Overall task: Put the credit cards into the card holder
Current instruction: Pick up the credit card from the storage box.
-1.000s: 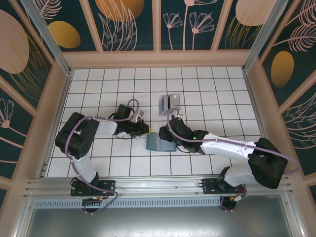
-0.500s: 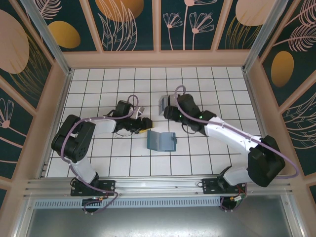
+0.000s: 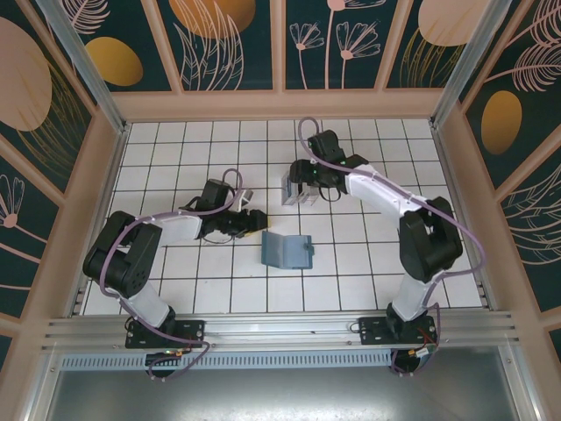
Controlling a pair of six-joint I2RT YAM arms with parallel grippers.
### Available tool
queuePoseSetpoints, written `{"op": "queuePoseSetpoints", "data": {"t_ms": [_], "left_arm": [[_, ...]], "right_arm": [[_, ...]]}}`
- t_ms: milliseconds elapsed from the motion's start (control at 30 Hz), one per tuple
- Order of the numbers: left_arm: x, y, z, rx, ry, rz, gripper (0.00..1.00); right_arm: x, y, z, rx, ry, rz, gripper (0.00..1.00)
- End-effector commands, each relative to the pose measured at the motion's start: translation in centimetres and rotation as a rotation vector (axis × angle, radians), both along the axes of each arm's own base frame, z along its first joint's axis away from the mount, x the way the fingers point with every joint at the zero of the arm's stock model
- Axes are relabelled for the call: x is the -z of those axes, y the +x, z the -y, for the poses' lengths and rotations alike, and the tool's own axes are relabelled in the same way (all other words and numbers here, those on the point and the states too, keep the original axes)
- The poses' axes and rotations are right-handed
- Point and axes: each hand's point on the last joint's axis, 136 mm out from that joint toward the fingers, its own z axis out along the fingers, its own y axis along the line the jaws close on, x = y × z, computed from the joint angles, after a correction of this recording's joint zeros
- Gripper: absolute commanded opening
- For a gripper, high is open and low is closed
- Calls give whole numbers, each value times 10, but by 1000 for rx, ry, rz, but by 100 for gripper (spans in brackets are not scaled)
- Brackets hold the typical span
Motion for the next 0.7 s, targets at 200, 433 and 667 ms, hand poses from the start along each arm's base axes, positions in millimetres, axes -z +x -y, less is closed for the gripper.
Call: {"op": "queuePoseSetpoints", "data": {"t_ms": [200,433,667], "left_arm": [[8,-12,-13,-16,37,2,56],[13,-24,-17,-32,27,-26,58],[20,-32,-24,-31,58,-34,54]], "right_arm": [[27,19,4,-1,-43,-65,65],[42,21,-11,-16,28,-108,65],[50,21,-23,-45,74,-132,59]]}}
